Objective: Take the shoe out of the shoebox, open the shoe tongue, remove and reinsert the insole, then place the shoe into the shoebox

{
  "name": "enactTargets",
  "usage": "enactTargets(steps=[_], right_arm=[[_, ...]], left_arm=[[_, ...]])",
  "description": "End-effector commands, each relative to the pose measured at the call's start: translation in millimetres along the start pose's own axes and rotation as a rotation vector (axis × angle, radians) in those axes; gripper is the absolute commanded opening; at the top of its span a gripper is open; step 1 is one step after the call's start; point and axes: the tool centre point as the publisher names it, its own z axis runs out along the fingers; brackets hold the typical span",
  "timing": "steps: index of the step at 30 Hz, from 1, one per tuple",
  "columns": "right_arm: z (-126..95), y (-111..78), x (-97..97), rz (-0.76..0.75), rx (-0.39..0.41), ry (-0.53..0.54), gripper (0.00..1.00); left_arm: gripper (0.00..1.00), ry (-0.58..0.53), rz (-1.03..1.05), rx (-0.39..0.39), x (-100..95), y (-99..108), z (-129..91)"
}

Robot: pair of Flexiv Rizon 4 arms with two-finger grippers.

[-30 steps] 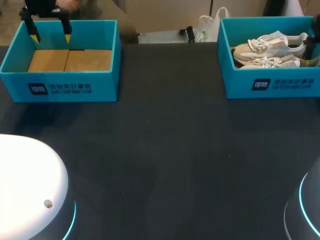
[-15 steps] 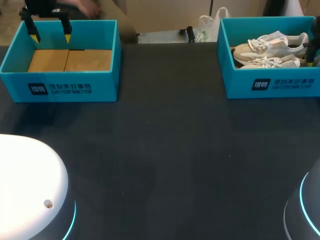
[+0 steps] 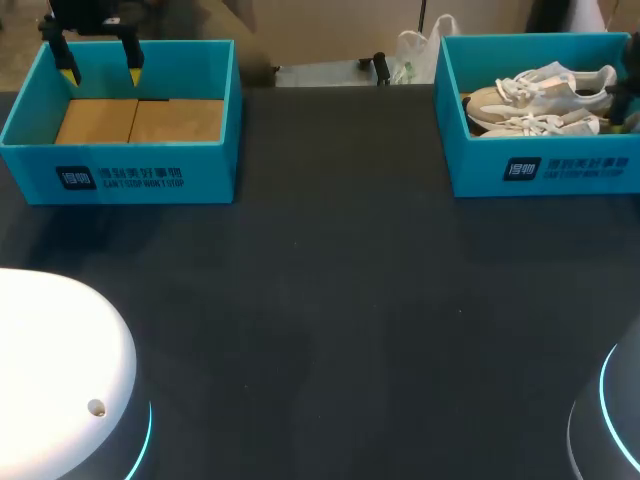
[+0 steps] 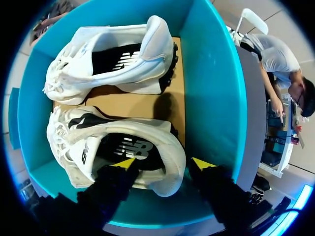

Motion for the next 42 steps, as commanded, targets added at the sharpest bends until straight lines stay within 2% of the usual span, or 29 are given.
enactTargets(steps=[1,6,13,20,23,30,32,33,34,36,38,39,40,41,42], right_arm=[[1,-1.0,-0.2,0.002,-0.004,-0.002,0.85],[6,0.2,-0.1,0.004,0.001,-0.003,0.87],[14,-0.7,1.0,0.001,0.011,-0.002,0.85],[21,-1.3,2.5,-0.002,0.017,0.007,0.94],[23,-1.1,3.3,-0.005,0.021,0.021,0.93],[27,-1.9,3.6,-0.005,0.031,0.028,0.84],[29,-1.9,5.1,-0.007,0.034,0.028,0.77],[29,-1.8,5.6,-0.008,0.036,0.029,0.62],[30,-1.6,6.1,-0.007,0.038,0.029,0.57],[32,-1.2,6.6,-0.004,0.044,0.031,0.70],[34,-0.9,6.5,-0.001,0.050,0.029,0.72],[34,-1.0,6.4,0.000,0.052,0.028,0.65],[34,-1.0,6.4,0.001,0.053,0.027,0.49],[34,-1.1,6.3,0.004,0.054,0.025,0.42],[34,-1.2,6.3,0.008,0.053,0.022,0.28]], left_arm=[[1.00,0.000,0.000,0.000,0.0,0,0],[1.00,0.000,0.000,0.000,0.0,0,0],[1.00,0.000,0.000,0.000,0.0,0,0],[1.00,0.000,0.000,0.000,0.0,0,0],[1.00,0.000,0.000,0.000,0.0,0,0],[1.00,0.000,0.000,0.000,0.0,0,0],[1.00,0.000,0.000,0.000,0.0,0,0],[1.00,0.000,0.000,0.000,0.0,0,0],[1.00,0.000,0.000,0.000,0.0,0,0],[1.00,0.000,0.000,0.000,0.0,0,0],[1.00,0.000,0.000,0.000,0.0,0,0],[1.00,0.000,0.000,0.000,0.0,0,0],[1.00,0.000,0.000,0.000,0.0,0,0],[1.00,0.000,0.000,0.000,0.0,0,0],[1.00,0.000,0.000,0.000,0.0,0,0]])
